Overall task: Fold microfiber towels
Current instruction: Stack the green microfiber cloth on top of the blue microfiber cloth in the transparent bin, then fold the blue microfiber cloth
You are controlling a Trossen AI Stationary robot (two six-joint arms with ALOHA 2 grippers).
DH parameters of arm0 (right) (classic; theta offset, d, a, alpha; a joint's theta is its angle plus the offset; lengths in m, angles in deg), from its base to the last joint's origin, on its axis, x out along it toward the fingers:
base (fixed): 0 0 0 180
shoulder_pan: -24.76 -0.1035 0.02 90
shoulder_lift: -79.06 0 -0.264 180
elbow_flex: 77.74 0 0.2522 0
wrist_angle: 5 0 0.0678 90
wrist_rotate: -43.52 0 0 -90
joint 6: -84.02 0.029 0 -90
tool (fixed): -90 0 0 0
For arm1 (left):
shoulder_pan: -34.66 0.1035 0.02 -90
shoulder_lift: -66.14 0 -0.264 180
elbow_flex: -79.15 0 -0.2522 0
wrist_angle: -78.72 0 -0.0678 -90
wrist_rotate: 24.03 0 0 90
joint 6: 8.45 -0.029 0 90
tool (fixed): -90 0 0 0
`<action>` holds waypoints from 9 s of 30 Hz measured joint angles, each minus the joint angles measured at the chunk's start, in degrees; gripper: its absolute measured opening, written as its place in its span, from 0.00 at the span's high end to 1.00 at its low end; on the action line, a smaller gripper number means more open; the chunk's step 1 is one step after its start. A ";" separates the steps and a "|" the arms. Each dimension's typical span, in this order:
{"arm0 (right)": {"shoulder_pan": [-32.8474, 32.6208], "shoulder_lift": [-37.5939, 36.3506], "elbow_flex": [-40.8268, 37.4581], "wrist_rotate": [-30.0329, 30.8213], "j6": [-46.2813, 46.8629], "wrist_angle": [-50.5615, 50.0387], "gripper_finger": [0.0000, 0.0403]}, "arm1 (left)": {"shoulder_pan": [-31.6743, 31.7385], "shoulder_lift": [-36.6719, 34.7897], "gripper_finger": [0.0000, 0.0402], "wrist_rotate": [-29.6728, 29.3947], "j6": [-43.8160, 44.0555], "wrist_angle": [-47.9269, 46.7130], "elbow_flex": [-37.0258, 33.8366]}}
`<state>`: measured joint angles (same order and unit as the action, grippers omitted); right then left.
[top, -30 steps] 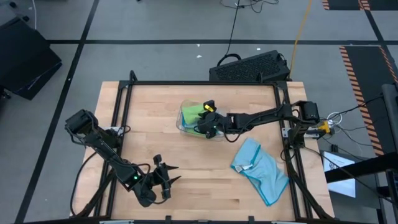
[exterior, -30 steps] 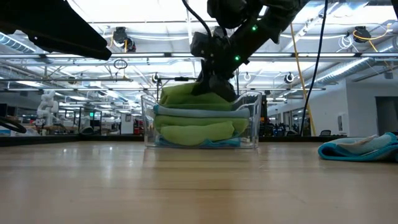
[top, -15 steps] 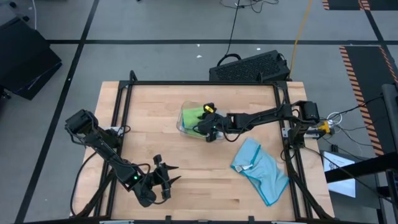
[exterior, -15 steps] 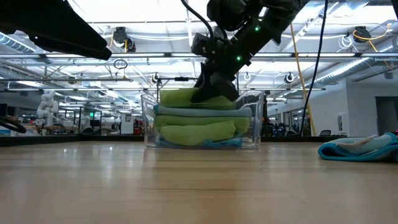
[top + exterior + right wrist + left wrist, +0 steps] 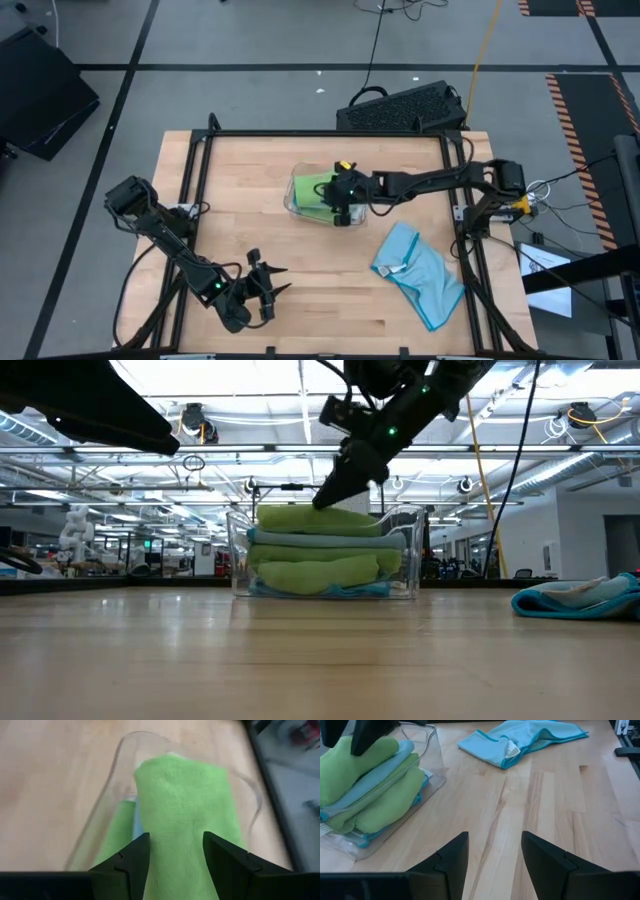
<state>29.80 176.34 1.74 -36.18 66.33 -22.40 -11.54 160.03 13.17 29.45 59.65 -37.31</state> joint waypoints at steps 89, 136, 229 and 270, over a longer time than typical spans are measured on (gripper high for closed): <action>8.71 0.94 -19.16 -4.33 15.88 31.32 1.00 | 4.10 0.00 0.54 5.40 -10.03 8.38 -0.04; -34.27 -32.03 -21.86 -1.20 45.73 -23.35 0.89 | 5.03 0.00 0.54 6.34 -18.48 21.25 -0.02; -58.01 -22.84 -27.45 28.43 7.55 37.78 0.99 | 15.43 17.49 0.54 22.52 -33.11 12.46 31.79; -58.01 -22.34 -27.47 28.66 8.56 35.61 0.99 | 16.59 21.48 0.99 13.67 -41.50 13.08 29.21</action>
<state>-28.21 154.00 -25.74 -7.52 74.88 13.21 5.05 181.51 26.83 -12.04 72.73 -8.11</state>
